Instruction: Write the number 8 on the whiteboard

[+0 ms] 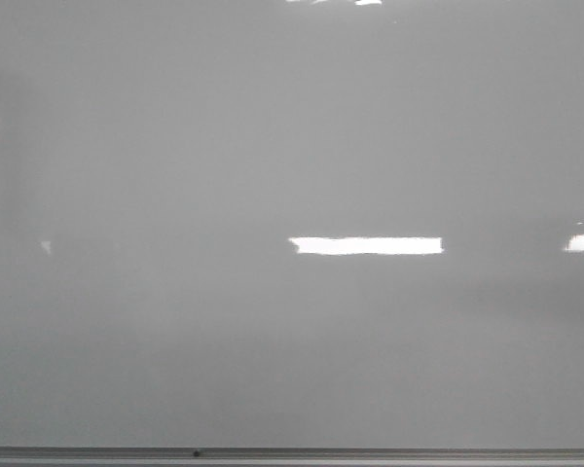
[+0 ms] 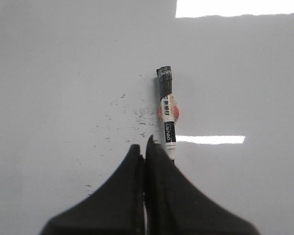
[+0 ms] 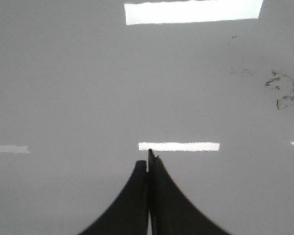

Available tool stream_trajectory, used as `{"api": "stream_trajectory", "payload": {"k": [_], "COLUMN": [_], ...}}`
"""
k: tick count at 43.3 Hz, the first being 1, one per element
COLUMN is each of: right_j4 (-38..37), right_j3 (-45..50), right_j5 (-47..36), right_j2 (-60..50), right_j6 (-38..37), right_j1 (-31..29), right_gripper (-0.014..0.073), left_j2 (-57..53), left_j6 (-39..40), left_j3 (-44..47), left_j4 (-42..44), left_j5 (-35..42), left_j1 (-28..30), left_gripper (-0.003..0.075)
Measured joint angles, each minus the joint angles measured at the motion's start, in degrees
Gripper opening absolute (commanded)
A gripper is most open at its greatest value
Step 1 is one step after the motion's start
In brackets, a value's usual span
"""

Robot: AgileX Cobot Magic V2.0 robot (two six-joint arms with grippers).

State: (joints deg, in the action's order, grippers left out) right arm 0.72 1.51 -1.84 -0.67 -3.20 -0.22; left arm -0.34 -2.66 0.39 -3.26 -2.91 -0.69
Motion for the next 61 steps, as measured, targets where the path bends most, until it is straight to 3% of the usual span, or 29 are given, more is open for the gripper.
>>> {"api": "stream_trajectory", "payload": {"k": [44,49,55,61], "right_j4": [0.00,0.00,0.00,0.00], "right_j3": [0.00,0.00,-3.99,-11.93], "right_j5": [-1.08,-1.52,3.53,12.14], "right_j2": [0.00,0.00,0.00,0.00], "right_j6": [0.00,0.00,0.00,0.00], "right_j1": [0.00,0.00,0.00,0.00], "right_gripper": [-0.0108,-0.0108,-0.0108,-0.0108], "left_j2": [0.00,0.00,0.00,0.00], "left_j6": [-0.12,-0.12,0.25,0.34], "left_j3": [0.00,0.00,-0.84,-7.05], "left_j4": [0.43,0.43,-0.69,-1.07], "left_j5": [0.77,3.58,6.34,2.17], "left_j1": [0.00,0.00,0.00,0.00], "left_gripper": [-0.0021,-0.0020,-0.0021,-0.0020]}}
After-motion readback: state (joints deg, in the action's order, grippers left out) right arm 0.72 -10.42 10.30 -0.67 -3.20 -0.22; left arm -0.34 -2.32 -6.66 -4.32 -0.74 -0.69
